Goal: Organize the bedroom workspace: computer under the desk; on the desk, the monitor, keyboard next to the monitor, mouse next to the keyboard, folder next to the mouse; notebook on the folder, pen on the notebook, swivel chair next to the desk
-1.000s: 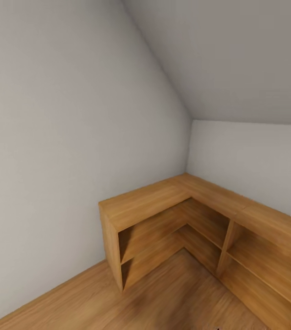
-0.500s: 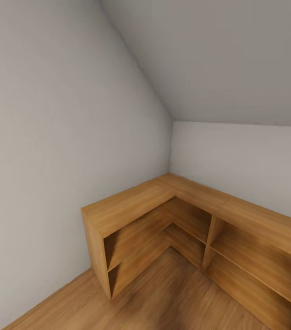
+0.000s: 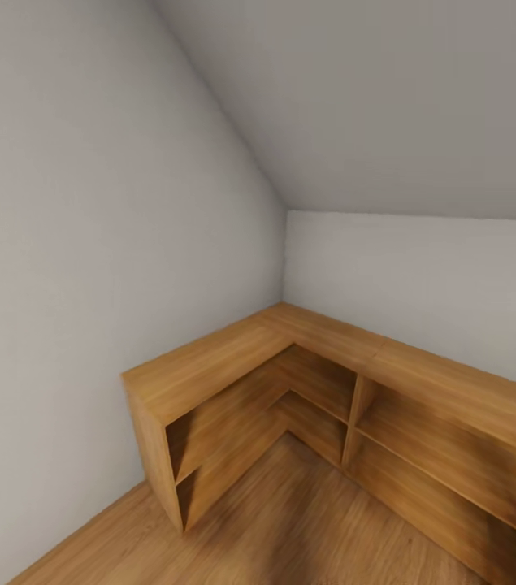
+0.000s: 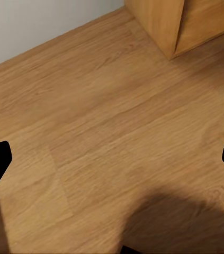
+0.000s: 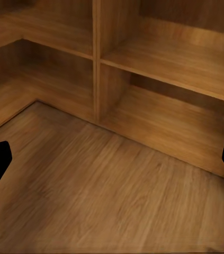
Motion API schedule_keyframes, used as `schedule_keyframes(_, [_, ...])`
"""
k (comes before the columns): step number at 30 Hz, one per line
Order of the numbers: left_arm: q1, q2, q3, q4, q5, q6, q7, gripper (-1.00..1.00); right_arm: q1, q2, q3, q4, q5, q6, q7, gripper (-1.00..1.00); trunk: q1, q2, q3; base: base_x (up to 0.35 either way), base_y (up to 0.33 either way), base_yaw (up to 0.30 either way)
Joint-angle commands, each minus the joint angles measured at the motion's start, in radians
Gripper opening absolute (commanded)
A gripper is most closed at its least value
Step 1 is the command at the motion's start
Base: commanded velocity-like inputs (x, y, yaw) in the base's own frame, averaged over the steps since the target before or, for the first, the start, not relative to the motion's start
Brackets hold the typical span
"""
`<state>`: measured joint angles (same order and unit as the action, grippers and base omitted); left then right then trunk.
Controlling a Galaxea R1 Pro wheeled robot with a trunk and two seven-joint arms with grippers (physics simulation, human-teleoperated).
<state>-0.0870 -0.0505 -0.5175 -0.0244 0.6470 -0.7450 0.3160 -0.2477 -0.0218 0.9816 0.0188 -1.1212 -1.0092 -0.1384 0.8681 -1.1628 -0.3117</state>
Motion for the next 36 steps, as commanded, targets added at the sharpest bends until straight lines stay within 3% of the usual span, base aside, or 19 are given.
schedule_keyframes(1, [0.0,0.0,-0.008,0.0,0.001,-0.001,0.009,1.0,-0.001,0.0,0.008,0.001,0.003,0.0,-0.01,1.0,0.0,-0.001,-0.002,0.001,0.002,-0.101])
schedule_keyframes(14, [0.0,0.0,-0.008,0.0,0.0,-0.001,0.009,1.0,-0.001,0.0,0.009,0.001,0.003,0.002,-0.01,1.0,0.0,-0.001,-0.006,0.002,0.001,-0.024])
schedule_keyframes(22, [0.0,0.0,-0.009,0.0,0.0,0.0,0.009,1.0,-0.001,0.0,0.009,0.0,0.005,0.006,-0.01,1.0,0.0,-0.001,-0.013,0.197,0.136,-0.035])
schedule_keyframes(36, [0.0,0.0,-0.008,0.0,0.002,0.001,0.009,1.0,-0.001,0.0,0.009,-0.001,0.024,0.007,-0.009,1.0,0.0,-0.001,-0.025,0.074,0.032,-0.222])
